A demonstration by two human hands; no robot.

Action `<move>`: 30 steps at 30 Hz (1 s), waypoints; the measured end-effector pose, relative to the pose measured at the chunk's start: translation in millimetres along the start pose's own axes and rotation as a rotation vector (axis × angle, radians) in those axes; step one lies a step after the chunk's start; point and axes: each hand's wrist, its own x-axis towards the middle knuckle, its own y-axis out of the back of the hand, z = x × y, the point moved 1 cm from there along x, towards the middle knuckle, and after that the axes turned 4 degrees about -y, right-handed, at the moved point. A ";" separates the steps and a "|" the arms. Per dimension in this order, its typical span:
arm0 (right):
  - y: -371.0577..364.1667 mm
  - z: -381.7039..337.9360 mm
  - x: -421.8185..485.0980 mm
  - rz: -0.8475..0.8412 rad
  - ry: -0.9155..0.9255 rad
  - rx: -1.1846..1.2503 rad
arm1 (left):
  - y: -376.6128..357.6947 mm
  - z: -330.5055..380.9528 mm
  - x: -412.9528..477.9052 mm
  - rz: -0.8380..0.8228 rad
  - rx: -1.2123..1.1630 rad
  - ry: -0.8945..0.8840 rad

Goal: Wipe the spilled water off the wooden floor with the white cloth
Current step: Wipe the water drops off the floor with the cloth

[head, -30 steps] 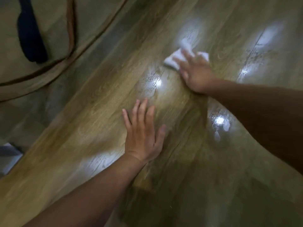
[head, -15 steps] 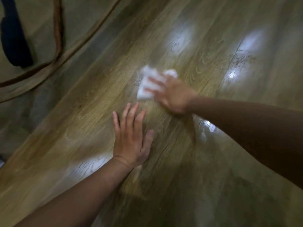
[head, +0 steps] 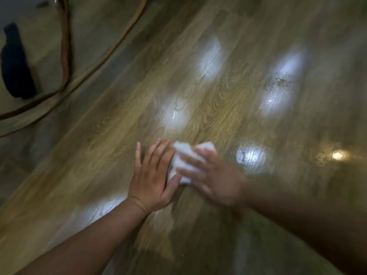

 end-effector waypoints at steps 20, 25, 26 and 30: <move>11.4 130.7 -72.2 0.049 -0.476 0.032 | 1.5 1.4 0.7 -0.030 0.000 -0.045; 33.4 205.7 -68.9 0.151 -1.097 0.191 | 0.5 2.6 0.9 -0.022 -0.002 -0.042; 25.8 176.3 -65.8 0.181 -1.048 0.262 | 1.3 3.1 1.4 -0.025 0.002 -0.039; -23.7 -10.7 -114.2 0.190 -0.422 0.220 | 2.8 3.1 2.0 -0.047 0.018 -0.028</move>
